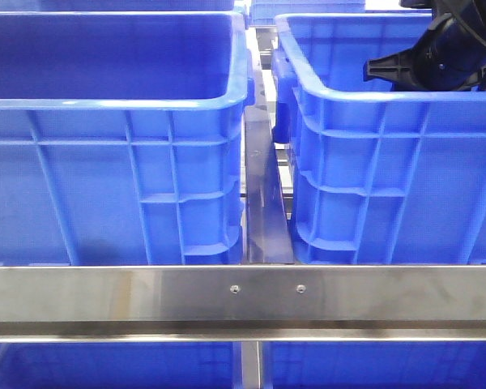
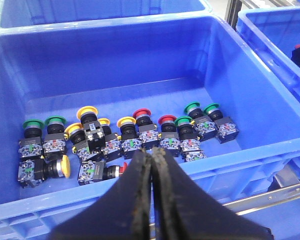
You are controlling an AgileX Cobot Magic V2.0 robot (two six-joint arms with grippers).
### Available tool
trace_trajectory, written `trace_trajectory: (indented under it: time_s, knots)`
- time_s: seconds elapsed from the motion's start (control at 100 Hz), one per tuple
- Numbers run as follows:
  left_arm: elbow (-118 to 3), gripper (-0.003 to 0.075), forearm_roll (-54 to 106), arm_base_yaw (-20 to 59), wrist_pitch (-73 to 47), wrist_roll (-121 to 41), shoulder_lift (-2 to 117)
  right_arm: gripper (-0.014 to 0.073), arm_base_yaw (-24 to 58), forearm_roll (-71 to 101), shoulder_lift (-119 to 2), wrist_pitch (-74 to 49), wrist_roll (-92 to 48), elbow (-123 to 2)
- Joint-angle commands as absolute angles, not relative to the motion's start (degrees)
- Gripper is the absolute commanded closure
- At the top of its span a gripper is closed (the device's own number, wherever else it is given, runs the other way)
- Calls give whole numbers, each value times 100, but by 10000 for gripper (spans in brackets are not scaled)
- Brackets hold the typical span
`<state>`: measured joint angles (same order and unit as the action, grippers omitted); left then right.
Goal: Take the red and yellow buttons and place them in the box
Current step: 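Lower the red button into the crate and open the right gripper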
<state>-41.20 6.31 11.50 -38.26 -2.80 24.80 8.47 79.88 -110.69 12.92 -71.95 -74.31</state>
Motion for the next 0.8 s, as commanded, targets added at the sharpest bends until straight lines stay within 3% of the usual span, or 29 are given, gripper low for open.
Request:
trace_trajectory:
  time_s: [0.0,0.26,0.57,0.79]
  knots:
    - [-4263,739,705,1143,-3316,-233,2518,471,844,7873,-10828,1328,-7262,-7598]
    - [-4263,739,705,1143,-3195,-233,2518,447,844,7873,-10784,1354,-7262,-7598]
    - [-4263,739,705,1143,-3195,-233,2518,127,844,7884,-10684,1336,-7262,-7598]
    - [-4263,739,705,1143,-3195,-233,2518,98,833,7978,-10270,1337,-7262,-7524]
